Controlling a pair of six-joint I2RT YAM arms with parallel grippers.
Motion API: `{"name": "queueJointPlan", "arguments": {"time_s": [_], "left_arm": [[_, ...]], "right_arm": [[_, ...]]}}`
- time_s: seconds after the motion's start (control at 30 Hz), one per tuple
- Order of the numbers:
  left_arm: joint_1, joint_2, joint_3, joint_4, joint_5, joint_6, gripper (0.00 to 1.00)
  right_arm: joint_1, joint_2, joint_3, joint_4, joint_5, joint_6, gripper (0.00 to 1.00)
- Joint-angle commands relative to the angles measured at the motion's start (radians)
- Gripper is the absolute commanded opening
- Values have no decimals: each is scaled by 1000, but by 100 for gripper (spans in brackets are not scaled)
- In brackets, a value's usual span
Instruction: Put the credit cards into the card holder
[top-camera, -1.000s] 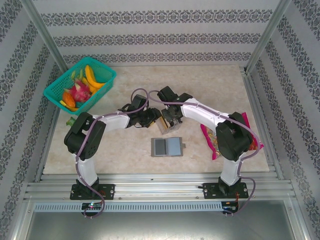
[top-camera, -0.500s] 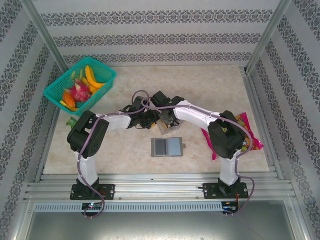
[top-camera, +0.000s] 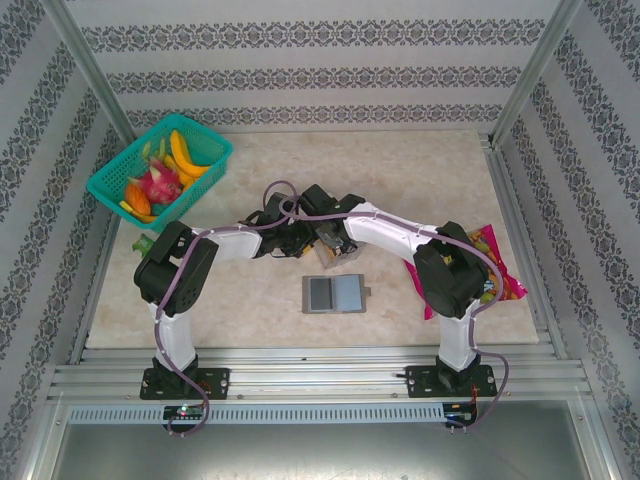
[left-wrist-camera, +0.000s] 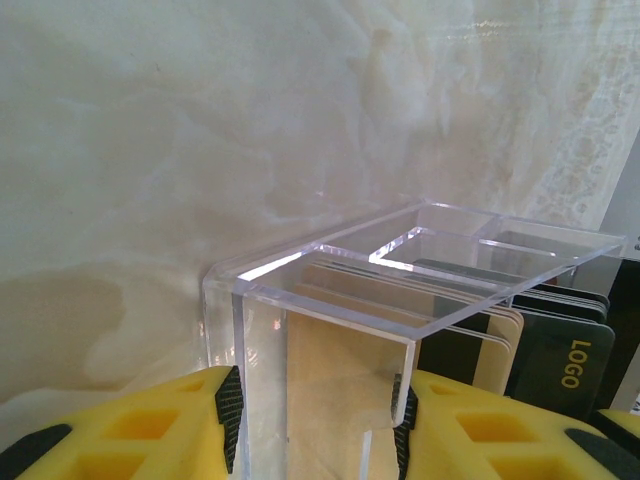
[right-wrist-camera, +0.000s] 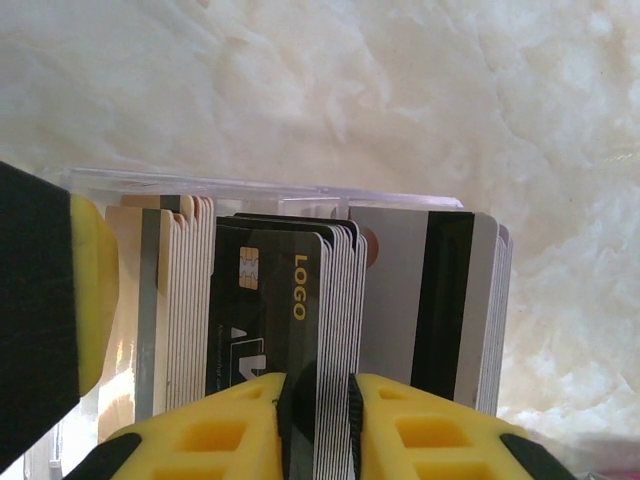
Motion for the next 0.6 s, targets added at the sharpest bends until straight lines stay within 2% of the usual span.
{"name": "queueJointPlan", "arguments": {"time_s": [0.0,0.27,0.43,0.57], "left_arm": [[5,9,-21,-15,-11,-4,46],[5,8,-21,-15,-11,-3,46],[4,6,-20,-16,-10,-2,46],[5,2,-21,-17,-11,-1,46]], "right_arm": [[5,-25,3,-20,27,-9,20],[7,-43,-3,-15,39,-14,12],[7,-55,0,-17,42,-17,11],[4,-60,-4,-13,27,-14,4]]}}
